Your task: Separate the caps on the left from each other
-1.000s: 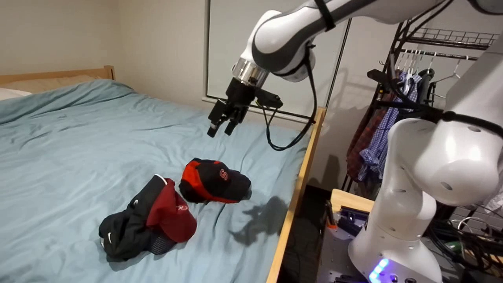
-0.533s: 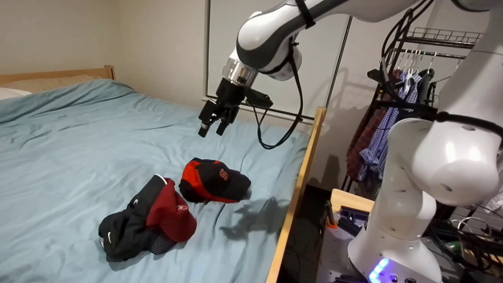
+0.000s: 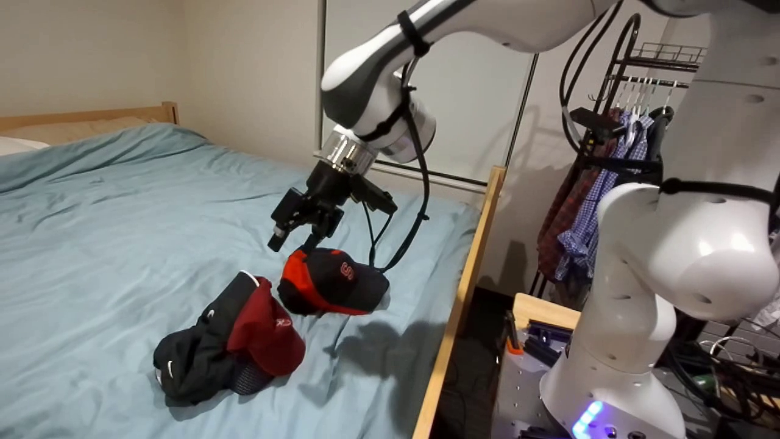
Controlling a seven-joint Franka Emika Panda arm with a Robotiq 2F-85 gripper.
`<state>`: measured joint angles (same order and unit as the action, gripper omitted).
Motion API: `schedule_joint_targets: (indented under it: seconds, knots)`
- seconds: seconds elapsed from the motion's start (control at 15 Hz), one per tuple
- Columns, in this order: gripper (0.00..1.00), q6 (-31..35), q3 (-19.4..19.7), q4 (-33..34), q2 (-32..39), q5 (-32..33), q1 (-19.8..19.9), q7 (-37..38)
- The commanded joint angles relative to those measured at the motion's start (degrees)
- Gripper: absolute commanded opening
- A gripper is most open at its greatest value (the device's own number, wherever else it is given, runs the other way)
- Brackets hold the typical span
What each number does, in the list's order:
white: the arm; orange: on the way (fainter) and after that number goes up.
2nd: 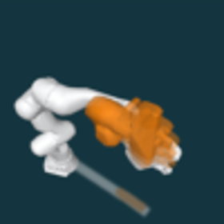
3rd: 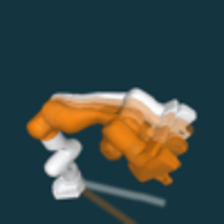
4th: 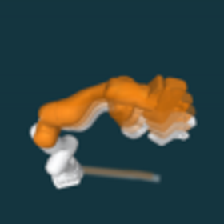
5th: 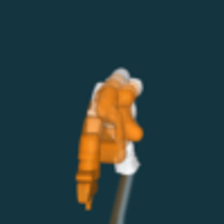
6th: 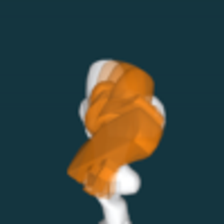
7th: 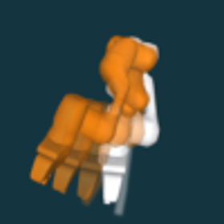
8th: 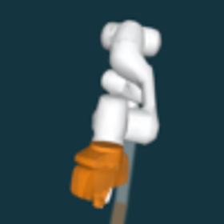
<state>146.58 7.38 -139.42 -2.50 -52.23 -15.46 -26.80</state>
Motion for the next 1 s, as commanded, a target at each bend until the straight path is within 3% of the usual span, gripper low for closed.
schedule_joint_targets:
  seconds: [0.0,0.2,0.6,0.73,0.93]
  knots:
    - [1.0,-0.4,-5.6,5.8,9.0,-3.5,4.1,-1.2]
    - [1.0,-0.2,-8.1,9.5,15.1,6.0,5.5,8.2]
    - [1.0,-0.8,-8.4,18.2,23.6,27.1,5.8,30.0]
    - [1.0,-0.5,-8.9,20.6,25.4,29.9,6.1,32.9]
    - [1.0,-0.8,-13.1,23.8,27.9,25.9,9.0,29.8]
